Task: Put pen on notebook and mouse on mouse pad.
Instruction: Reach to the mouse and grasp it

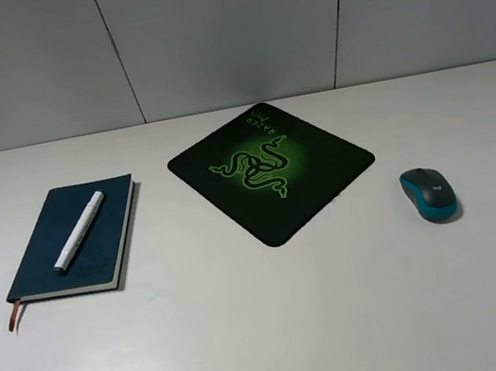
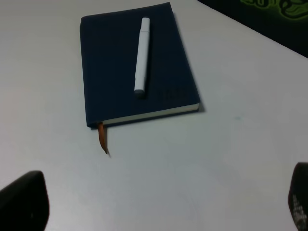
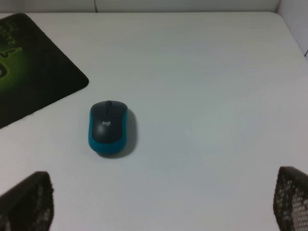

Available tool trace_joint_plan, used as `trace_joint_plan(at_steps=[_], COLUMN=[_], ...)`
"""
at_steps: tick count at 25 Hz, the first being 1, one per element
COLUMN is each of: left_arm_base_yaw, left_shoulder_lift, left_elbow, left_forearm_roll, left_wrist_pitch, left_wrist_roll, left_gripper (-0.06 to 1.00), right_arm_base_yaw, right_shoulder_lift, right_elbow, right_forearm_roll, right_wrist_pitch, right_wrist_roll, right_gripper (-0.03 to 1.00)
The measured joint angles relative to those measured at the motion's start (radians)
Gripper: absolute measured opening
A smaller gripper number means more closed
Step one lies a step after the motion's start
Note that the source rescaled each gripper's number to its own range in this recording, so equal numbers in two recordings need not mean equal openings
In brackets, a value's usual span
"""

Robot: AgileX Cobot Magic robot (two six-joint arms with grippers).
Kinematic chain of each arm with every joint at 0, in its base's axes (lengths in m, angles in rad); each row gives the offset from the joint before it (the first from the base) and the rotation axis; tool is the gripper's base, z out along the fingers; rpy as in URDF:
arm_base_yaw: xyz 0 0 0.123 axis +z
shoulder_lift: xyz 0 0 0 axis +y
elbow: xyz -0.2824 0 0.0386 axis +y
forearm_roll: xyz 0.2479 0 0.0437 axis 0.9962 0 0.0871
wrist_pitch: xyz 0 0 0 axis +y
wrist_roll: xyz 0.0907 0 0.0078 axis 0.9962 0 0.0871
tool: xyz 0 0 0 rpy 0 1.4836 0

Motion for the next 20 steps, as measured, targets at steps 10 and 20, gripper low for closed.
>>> trace_joint_plan(at_steps=[10,20], left_arm_base_yaw=[0.0,0.0], left_shoulder_lift=[0.0,0.0], left_elbow=[0.0,0.0], left_forearm_roll=[0.0,0.003], left_wrist_pitch=[0.0,-0.002], left_wrist_roll=[0.0,0.0], left_gripper=[1.0,1.0], right_arm_base_yaw=[0.0,0.0], right_shoulder_lift=[0.0,0.0], right_elbow=[0.0,0.0], right_forearm_roll=[0.0,0.0], right_wrist_pitch=[0.0,0.0], right_wrist_roll=[0.0,0.0], right_gripper=[1.0,1.0])
